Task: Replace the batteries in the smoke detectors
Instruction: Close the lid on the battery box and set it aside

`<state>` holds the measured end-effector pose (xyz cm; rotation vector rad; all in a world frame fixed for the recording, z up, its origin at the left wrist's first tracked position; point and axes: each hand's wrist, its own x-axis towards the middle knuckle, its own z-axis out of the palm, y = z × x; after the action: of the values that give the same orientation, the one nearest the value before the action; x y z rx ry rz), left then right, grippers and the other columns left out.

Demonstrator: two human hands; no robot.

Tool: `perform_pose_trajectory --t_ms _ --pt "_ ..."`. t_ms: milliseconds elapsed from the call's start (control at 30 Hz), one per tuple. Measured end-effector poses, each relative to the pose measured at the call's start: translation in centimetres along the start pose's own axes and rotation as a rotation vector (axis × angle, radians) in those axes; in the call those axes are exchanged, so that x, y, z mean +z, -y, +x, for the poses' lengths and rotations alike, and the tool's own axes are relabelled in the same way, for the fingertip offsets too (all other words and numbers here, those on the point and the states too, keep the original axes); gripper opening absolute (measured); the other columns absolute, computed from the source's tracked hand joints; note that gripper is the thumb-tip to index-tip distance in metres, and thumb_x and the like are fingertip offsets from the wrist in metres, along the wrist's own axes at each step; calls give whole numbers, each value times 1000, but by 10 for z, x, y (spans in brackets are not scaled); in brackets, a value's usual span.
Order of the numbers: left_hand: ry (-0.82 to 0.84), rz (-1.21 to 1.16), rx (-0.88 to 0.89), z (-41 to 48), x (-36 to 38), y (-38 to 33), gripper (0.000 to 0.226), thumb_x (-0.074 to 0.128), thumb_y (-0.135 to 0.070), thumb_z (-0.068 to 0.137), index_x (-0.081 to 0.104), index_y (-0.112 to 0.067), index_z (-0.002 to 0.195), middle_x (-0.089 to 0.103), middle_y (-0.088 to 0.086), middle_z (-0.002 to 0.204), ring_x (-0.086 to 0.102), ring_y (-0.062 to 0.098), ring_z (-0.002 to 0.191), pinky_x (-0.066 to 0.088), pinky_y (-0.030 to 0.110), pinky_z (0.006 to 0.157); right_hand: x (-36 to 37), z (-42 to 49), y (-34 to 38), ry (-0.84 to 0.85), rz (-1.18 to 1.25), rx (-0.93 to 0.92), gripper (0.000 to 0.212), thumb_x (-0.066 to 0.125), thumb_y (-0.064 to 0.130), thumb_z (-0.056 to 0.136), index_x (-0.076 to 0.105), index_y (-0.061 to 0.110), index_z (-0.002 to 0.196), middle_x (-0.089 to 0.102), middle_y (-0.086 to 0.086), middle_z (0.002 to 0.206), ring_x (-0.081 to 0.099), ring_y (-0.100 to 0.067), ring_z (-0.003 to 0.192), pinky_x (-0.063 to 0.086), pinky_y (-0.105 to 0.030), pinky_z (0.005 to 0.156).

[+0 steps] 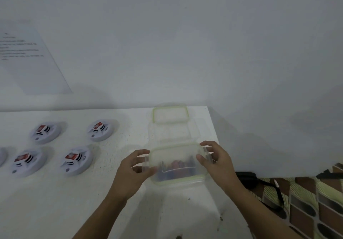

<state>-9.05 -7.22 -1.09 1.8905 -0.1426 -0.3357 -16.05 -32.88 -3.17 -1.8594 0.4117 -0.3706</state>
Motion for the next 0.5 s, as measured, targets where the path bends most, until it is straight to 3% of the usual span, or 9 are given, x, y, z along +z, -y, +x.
perform_pose_trajectory --t_ms 133,233,300,367,433,500 --pt "-5 18 4 -9 -7 9 33 84 -17 80 70 -29 107 76 -2 102 75 22 84 61 26 66 1 -14 -4 68 11 -6 32 76 19 86 64 37 110 64 12 104 58 -5 77 47 -14 69" --pt "-14 -13 8 -17 -10 16 29 81 -14 83 71 -29 106 76 0 102 74 22 89 59 25 68 7 -25 -8 155 22 28 40 68 14 91 61 41 119 59 16 119 55 3 103 41 -14 84" --pt "-18 -25 14 -21 -8 21 30 78 -16 86 70 -30 111 75 -2 110 72 23 99 61 31 78 10 -30 -8 201 25 37 42 59 11 95 56 37 127 54 18 129 48 5 119 38 -16 91" --pt "-18 -23 16 -25 -3 25 35 73 -22 92 65 -33 124 68 -7 126 66 18 112 57 38 93 16 -34 -6 231 -4 39 40 48 14 99 46 31 135 50 16 132 46 3 121 38 -19 96" --pt "-24 -6 32 -33 5 28 42 63 -24 99 54 -32 139 54 -14 140 53 12 126 46 32 103 21 -38 -7 232 -26 31 42 38 25 95 40 29 137 49 11 129 48 -7 120 40 -25 100" --pt "-22 -18 35 -40 14 29 48 52 -25 104 41 -27 151 43 -16 150 41 6 138 35 24 109 23 -42 -8 225 5 31 43 36 26 93 39 31 135 49 13 126 50 -8 117 42 -23 97"
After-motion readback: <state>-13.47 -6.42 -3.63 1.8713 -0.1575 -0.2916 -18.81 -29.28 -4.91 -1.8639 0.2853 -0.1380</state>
